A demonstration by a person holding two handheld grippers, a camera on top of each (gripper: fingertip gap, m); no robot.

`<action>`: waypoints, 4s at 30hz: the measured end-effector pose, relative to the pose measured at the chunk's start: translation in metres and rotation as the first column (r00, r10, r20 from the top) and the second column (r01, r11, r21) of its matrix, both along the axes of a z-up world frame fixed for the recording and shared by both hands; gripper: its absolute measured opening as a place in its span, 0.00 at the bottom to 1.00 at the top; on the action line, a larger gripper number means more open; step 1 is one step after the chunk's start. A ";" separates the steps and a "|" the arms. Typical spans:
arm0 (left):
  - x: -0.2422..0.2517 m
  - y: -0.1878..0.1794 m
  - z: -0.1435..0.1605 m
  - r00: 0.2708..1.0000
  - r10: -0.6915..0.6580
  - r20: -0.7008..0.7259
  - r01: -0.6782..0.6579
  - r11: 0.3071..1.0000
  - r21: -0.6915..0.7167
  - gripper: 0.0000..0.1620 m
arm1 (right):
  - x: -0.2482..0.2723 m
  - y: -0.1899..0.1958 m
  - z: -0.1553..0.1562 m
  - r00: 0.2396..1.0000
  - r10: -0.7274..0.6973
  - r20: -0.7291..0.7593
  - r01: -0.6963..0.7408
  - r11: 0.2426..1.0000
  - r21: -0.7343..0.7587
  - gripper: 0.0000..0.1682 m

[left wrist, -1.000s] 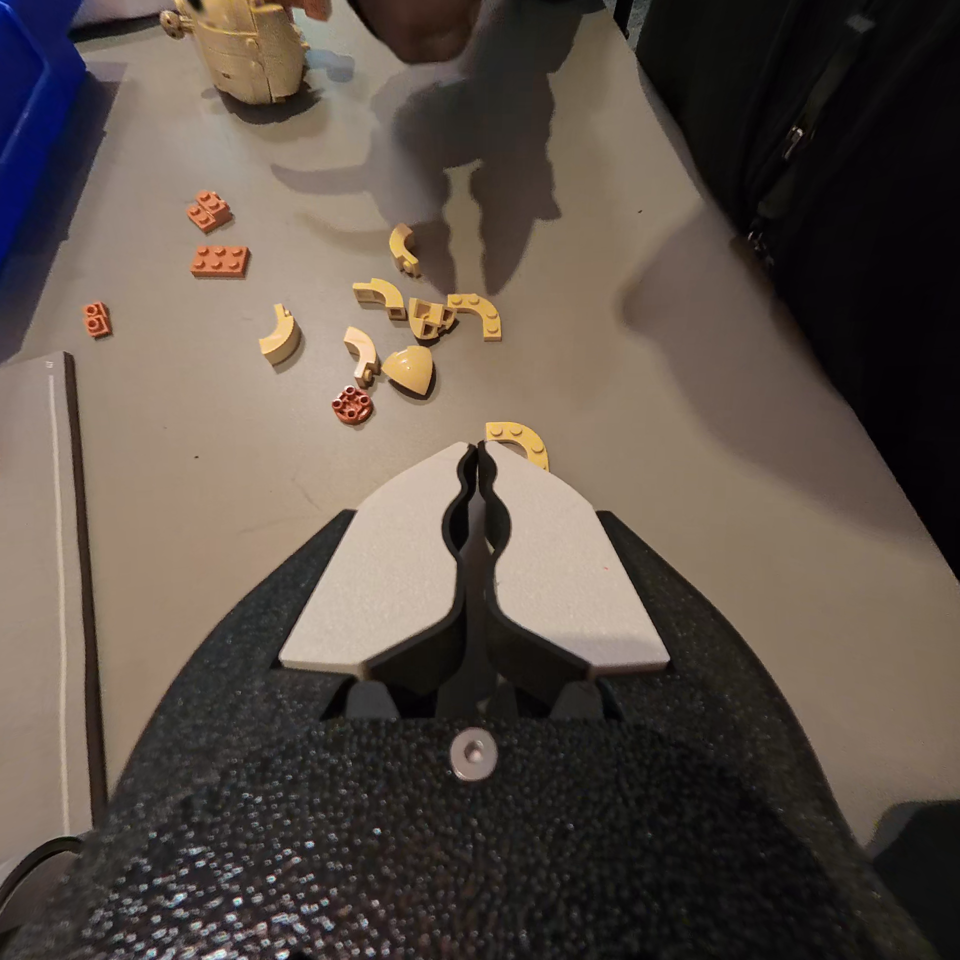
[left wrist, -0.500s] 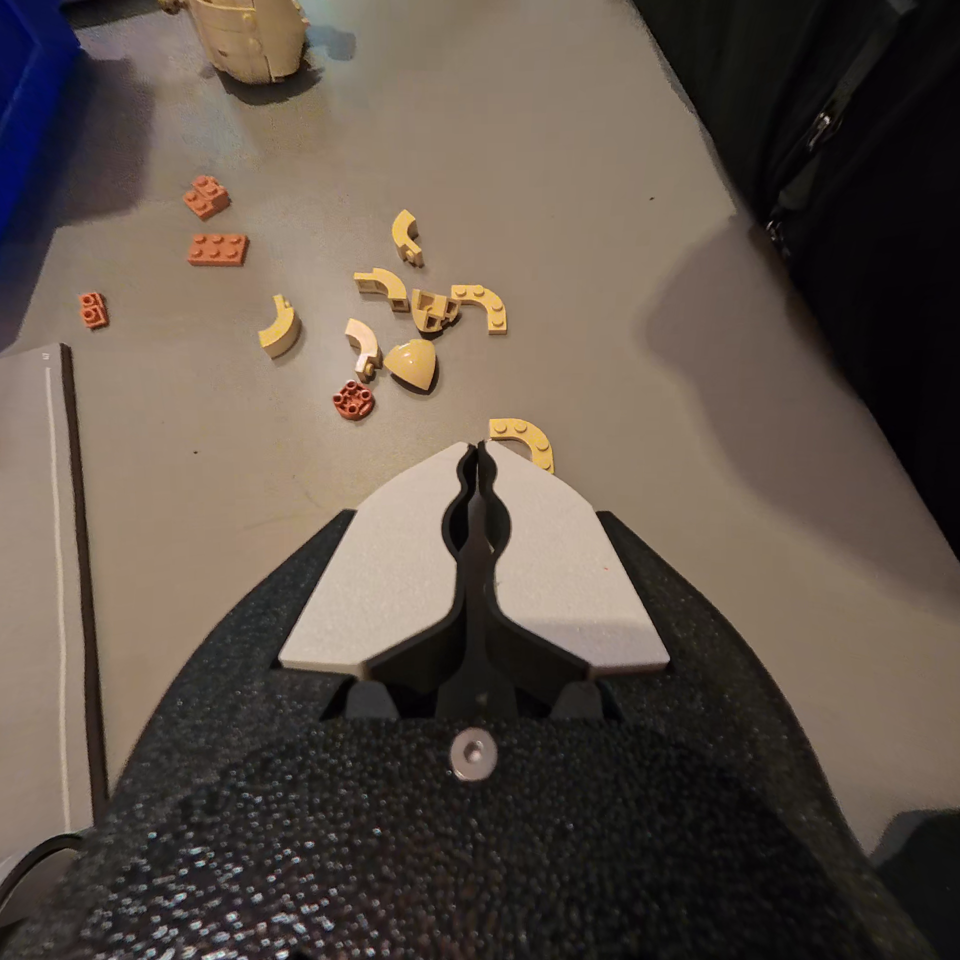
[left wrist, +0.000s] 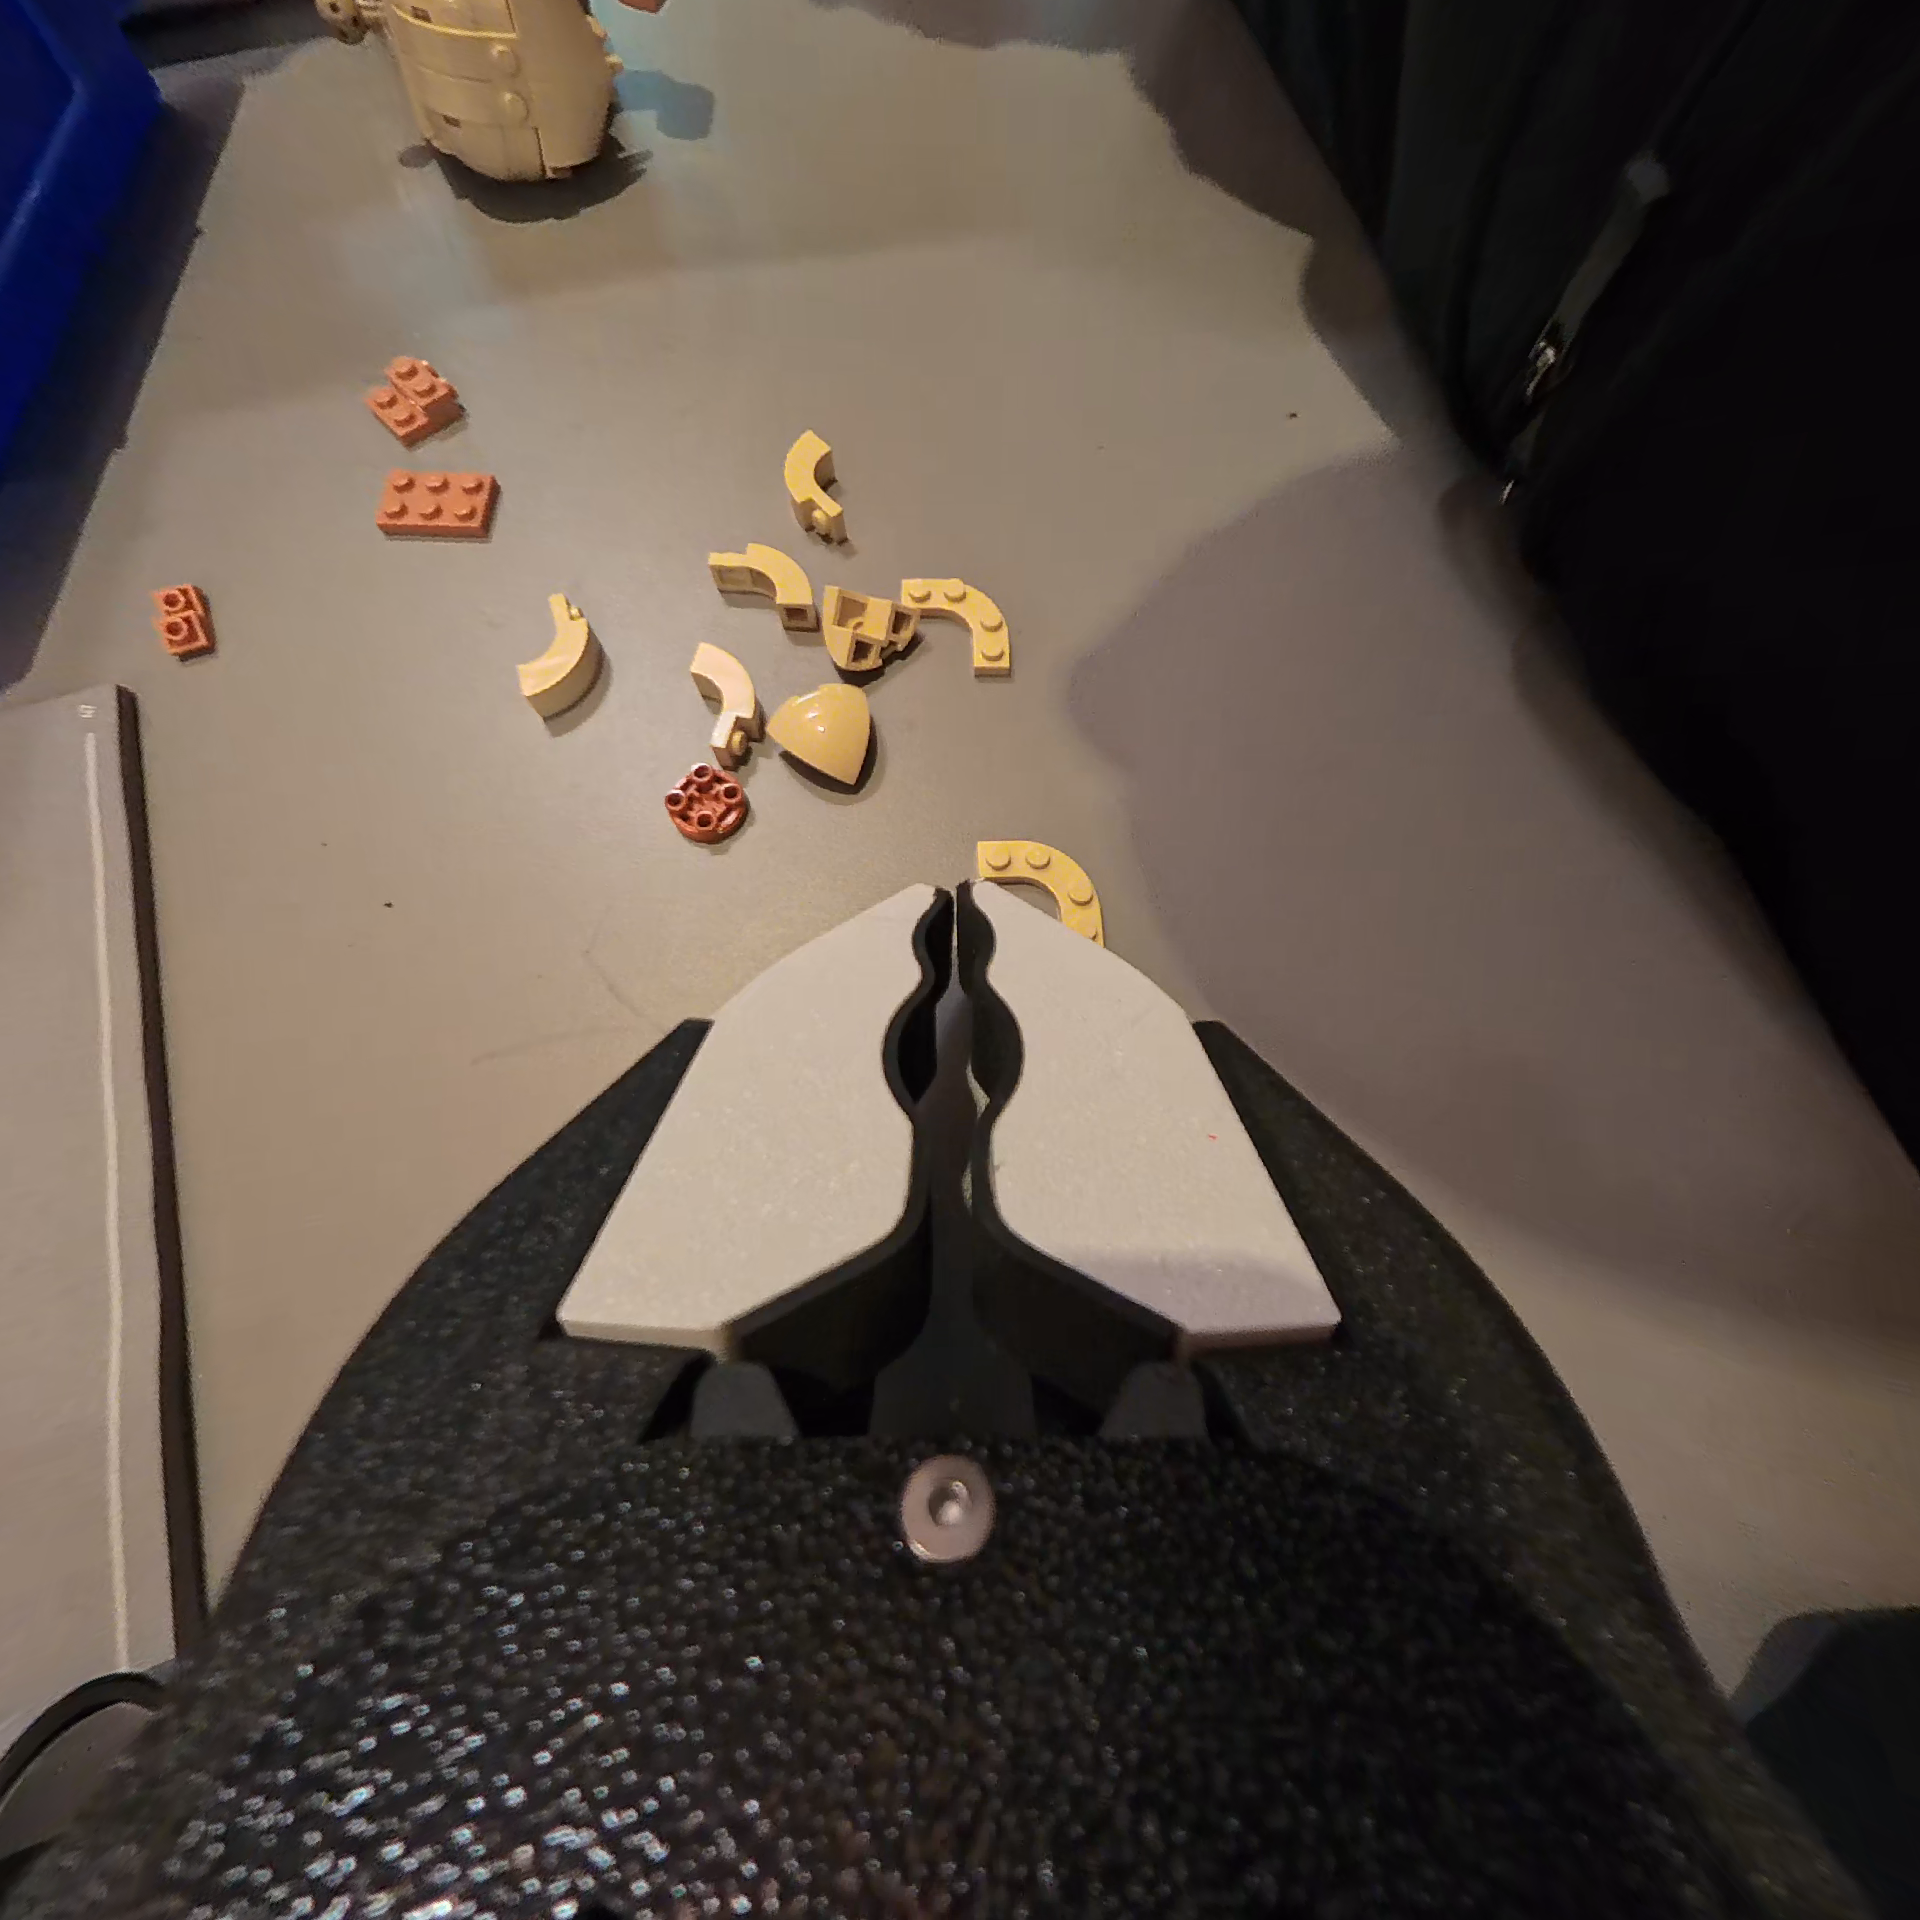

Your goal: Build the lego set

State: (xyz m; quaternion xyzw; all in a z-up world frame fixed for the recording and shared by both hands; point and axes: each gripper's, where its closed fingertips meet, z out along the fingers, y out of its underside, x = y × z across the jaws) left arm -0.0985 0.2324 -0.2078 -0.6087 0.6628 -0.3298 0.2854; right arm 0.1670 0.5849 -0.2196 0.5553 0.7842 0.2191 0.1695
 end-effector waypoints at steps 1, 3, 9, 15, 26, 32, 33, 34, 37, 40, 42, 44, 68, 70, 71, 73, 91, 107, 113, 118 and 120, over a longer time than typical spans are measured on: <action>0.000 0.000 0.000 1.000 0.001 0.000 -0.001 1.000 0.000 0.00 | 0.000 0.002 -0.002 1.000 0.012 0.009 -0.012 1.000 0.008 0.11; 0.000 0.000 0.000 1.000 0.001 -0.001 -0.001 1.000 -0.001 0.00 | -0.001 0.004 -0.002 1.000 0.018 0.010 -0.018 1.000 0.011 0.11; 0.000 0.001 0.000 1.000 0.007 0.000 -0.007 1.000 -0.016 0.00 | -0.036 0.019 0.010 0.981 -0.014 -0.196 0.020 0.999 0.029 0.10; 0.000 0.003 0.000 1.000 0.015 -0.003 -0.015 1.000 -0.026 0.00 | -0.018 0.012 0.017 0.985 -0.088 -0.146 0.082 0.996 -0.048 0.11; 0.000 0.003 0.000 1.000 0.014 -0.005 -0.014 1.000 -0.027 0.00 | -0.011 0.002 0.000 0.987 -0.034 -0.156 0.016 0.993 -0.115 0.17; 0.000 0.003 0.000 1.000 0.017 -0.005 -0.017 0.999 -0.029 0.00 | -0.012 0.006 -0.003 0.988 -0.036 -0.150 0.018 0.993 -0.115 0.12; 0.000 0.003 -0.001 1.000 0.017 -0.005 -0.017 0.999 -0.028 0.00 | -0.012 0.007 -0.003 0.987 -0.035 -0.156 0.017 0.993 -0.114 0.11; 0.000 0.003 -0.001 1.000 0.016 -0.006 -0.016 1.000 -0.026 0.00 | -0.013 0.005 -0.003 0.986 -0.042 -0.162 0.022 0.992 -0.125 0.08; 0.000 0.003 -0.001 1.000 0.015 -0.004 -0.015 1.000 -0.023 0.00 | -0.013 0.002 -0.003 0.982 -0.054 -0.180 0.030 0.990 -0.138 0.08; 0.000 0.003 -0.001 1.000 0.014 -0.005 -0.014 1.000 -0.022 0.00 | -0.011 0.002 -0.002 0.982 -0.048 -0.183 0.027 0.993 -0.116 0.17; 0.000 0.003 -0.001 1.000 0.012 -0.005 -0.012 1.000 -0.024 0.00 | -0.012 0.001 -0.002 0.981 -0.031 -0.193 0.009 0.993 -0.114 0.19; 0.000 0.003 0.000 1.000 0.012 -0.004 -0.012 1.000 -0.025 0.00 | -0.013 0.002 -0.003 0.981 -0.007 -0.196 -0.013 0.994 -0.105 0.19; 0.000 0.003 0.000 1.000 0.017 -0.001 -0.017 0.999 -0.033 0.00 | -0.016 0.002 0.037 0.969 0.078 -0.233 -0.051 0.991 0.122 0.09; 0.000 0.003 0.000 1.000 0.016 -0.002 -0.016 0.999 -0.028 0.00 | -0.032 -0.023 0.057 0.944 0.097 -0.315 -0.060 0.991 0.123 0.09; 0.001 0.003 0.000 1.000 0.016 -0.003 -0.016 1.000 -0.026 0.00 | -0.045 -0.042 0.066 0.924 0.113 -0.365 -0.076 0.991 0.113 0.09; 0.001 0.003 -0.001 1.000 0.017 -0.005 -0.017 1.000 -0.021 0.00 | -0.080 -0.091 0.081 0.867 0.150 -0.474 -0.129 0.989 0.078 0.09; -0.023 -0.010 0.002 0.999 0.042 0.010 -0.042 0.999 0.006 0.01 | -0.260 -0.292 -0.003 0.781 0.008 -0.625 -0.235 0.930 -0.283 0.09; -0.012 0.029 0.005 0.974 0.224 0.030 -0.226 0.972 0.072 0.14 | -0.220 -0.324 0.048 0.282 -0.301 -0.911 0.076 0.953 -0.292 0.18; -0.008 0.050 -0.007 0.983 0.051 -0.178 -0.015 0.980 0.197 0.18 | -0.210 -0.337 0.037 0.231 -0.269 -0.935 0.063 0.963 -0.261 0.17; -0.002 0.054 -0.007 0.959 -0.104 -0.265 0.150 0.976 0.160 0.18 | -0.209 -0.346 0.035 0.238 -0.260 -0.936 0.002 0.964 -0.267 0.16; 0.001 0.055 -0.009 0.945 -0.142 -0.295 0.195 0.967 0.161 0.18 | -0.208 -0.349 0.031 0.249 -0.266 -0.931 -0.013 0.961 -0.277 0.16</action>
